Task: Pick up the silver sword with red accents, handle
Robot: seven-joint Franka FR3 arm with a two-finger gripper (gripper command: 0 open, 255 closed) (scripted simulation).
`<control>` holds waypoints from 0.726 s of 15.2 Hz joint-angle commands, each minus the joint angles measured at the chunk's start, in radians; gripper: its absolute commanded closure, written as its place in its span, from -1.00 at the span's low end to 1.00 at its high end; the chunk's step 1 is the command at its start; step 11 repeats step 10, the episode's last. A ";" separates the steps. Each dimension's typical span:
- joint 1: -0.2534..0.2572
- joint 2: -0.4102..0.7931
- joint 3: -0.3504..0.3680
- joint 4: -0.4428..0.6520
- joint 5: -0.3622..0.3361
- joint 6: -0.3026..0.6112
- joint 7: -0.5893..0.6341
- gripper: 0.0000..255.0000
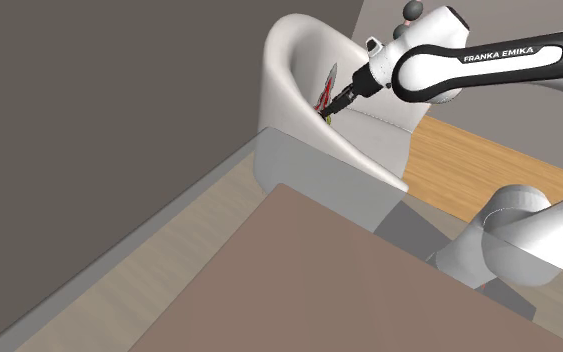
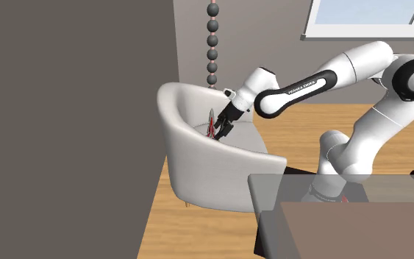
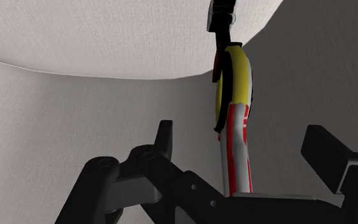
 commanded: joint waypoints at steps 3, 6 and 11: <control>-0.017 -0.012 0.016 0.023 -0.021 -0.062 0.026 1.00; -0.026 -0.027 0.023 0.052 -0.032 -0.106 0.039 1.00; -0.030 -0.037 0.027 0.073 -0.039 -0.137 0.048 1.00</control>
